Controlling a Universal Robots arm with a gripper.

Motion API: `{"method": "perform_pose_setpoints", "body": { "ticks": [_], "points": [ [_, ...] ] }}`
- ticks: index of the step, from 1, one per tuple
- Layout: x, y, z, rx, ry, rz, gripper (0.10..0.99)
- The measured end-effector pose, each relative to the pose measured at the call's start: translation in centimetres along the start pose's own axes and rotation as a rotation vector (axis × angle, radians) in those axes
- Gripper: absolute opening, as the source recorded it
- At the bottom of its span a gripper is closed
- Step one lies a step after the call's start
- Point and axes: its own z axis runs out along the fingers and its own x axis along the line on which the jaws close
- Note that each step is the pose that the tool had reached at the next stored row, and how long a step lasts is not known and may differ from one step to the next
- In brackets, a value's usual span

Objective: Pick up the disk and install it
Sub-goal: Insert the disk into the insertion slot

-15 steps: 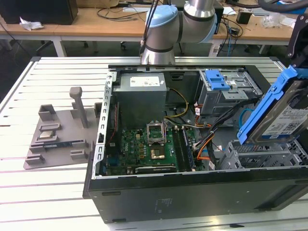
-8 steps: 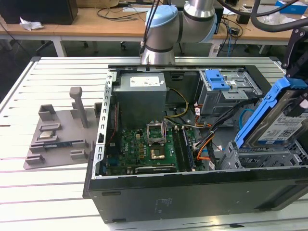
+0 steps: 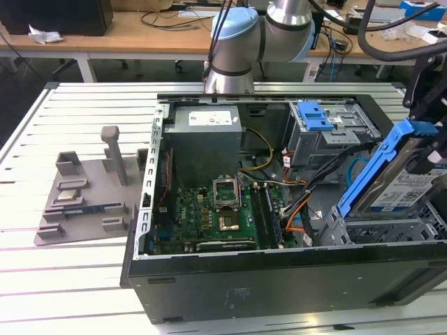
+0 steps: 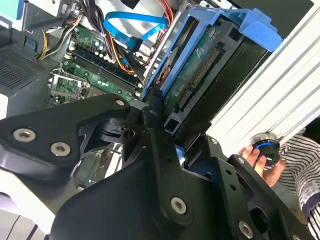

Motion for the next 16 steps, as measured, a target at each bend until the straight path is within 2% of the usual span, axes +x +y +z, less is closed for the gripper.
{"method": "perform_pose_setpoints", "body": {
  "ticks": [2, 3, 7, 16],
  "points": [
    [0.01, -0.03, 0.34, 0.000, 0.0000, 0.000, 0.369],
    [0.03, -0.09, 0.95, 0.000, 0.0001, 0.000, 0.369],
    [0.06, -0.19, 1.98, -0.001, 0.0001, 0.000, 0.369],
    [0.09, -0.31, 3.24, -0.001, 0.0000, 0.000, 0.369]
  ]
}}
